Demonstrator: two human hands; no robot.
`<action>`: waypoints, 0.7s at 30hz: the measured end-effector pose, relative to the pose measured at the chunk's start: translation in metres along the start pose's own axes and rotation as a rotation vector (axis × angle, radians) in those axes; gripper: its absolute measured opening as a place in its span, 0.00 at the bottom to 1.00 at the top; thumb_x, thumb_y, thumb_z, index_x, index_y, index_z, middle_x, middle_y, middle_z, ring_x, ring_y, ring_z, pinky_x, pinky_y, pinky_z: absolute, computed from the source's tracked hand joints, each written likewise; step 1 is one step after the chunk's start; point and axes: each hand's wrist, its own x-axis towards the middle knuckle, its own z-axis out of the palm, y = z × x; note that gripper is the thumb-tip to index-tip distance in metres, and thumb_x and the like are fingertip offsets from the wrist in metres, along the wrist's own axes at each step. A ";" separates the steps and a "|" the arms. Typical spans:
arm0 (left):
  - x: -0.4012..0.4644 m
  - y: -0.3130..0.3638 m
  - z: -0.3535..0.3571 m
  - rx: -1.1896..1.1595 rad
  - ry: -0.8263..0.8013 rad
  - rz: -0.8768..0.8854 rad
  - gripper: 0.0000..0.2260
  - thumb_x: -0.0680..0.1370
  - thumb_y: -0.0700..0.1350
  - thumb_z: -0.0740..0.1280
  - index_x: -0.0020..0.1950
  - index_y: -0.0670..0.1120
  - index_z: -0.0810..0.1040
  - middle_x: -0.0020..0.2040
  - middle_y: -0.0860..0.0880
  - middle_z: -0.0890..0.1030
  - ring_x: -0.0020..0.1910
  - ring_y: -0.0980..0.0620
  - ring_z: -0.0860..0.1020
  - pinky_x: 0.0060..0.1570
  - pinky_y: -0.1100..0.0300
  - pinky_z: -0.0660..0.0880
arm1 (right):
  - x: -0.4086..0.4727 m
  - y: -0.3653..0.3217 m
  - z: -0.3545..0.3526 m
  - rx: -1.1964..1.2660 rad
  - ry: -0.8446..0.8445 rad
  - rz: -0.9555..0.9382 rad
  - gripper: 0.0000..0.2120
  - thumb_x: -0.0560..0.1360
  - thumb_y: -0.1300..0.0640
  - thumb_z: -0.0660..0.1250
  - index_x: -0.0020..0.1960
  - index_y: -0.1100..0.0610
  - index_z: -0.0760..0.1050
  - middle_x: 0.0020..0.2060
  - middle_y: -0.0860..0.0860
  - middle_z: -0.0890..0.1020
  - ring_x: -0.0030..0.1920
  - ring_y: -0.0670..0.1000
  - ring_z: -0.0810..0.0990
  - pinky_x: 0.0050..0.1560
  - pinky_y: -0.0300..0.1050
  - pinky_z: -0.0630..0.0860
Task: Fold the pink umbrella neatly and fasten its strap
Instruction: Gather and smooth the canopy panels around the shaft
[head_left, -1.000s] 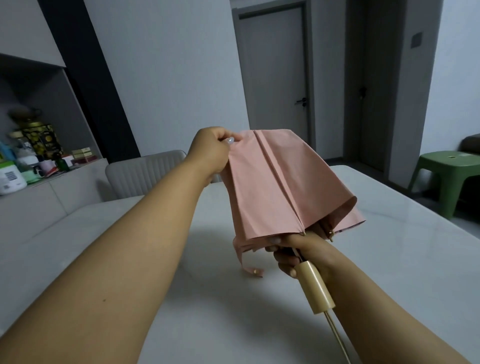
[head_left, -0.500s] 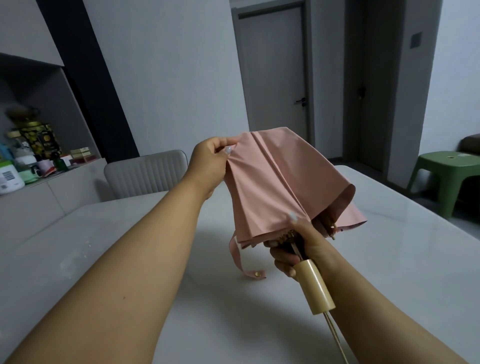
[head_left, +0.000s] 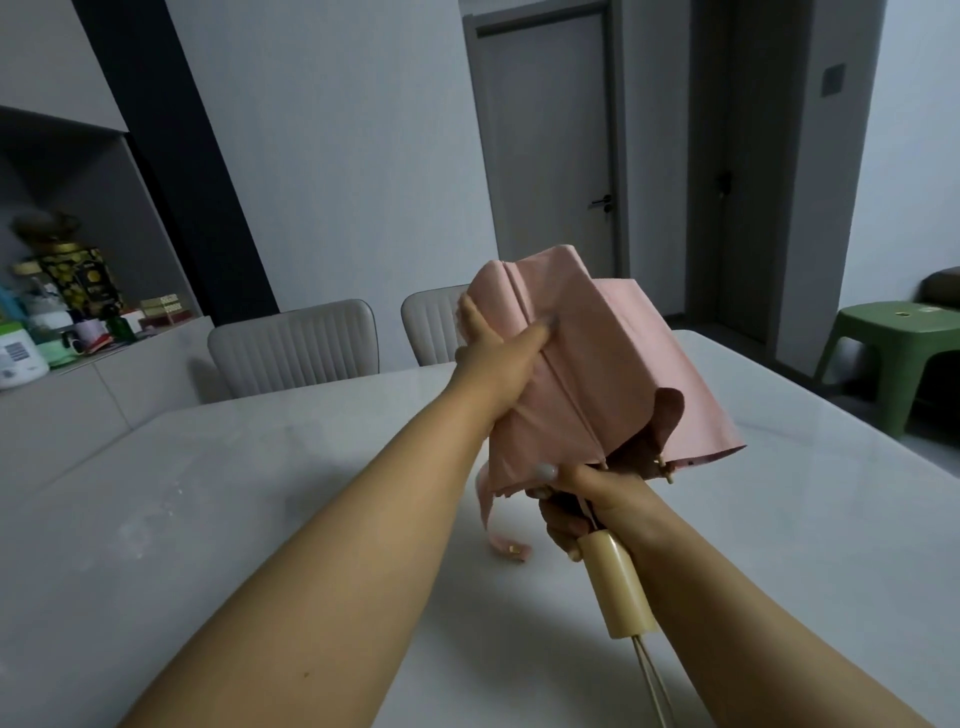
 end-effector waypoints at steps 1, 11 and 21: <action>0.001 -0.004 -0.002 -0.112 -0.008 -0.011 0.47 0.70 0.63 0.69 0.77 0.61 0.39 0.73 0.46 0.67 0.64 0.41 0.74 0.64 0.42 0.72 | 0.000 0.000 -0.001 0.002 -0.026 0.006 0.12 0.65 0.54 0.72 0.36 0.62 0.75 0.23 0.55 0.68 0.22 0.51 0.67 0.25 0.41 0.70; 0.003 -0.017 -0.006 -0.541 0.031 -0.111 0.20 0.65 0.46 0.76 0.55 0.46 0.79 0.48 0.43 0.85 0.47 0.42 0.84 0.48 0.45 0.81 | 0.003 0.003 0.000 0.095 -0.164 0.057 0.20 0.59 0.51 0.76 0.44 0.64 0.79 0.38 0.60 0.79 0.26 0.51 0.74 0.26 0.43 0.74; -0.001 -0.020 -0.004 -0.295 0.225 0.053 0.36 0.66 0.48 0.75 0.70 0.53 0.64 0.59 0.51 0.76 0.55 0.48 0.77 0.57 0.49 0.76 | 0.007 0.000 0.005 -0.213 0.094 0.092 0.27 0.60 0.47 0.78 0.53 0.60 0.78 0.47 0.58 0.85 0.50 0.58 0.84 0.51 0.59 0.81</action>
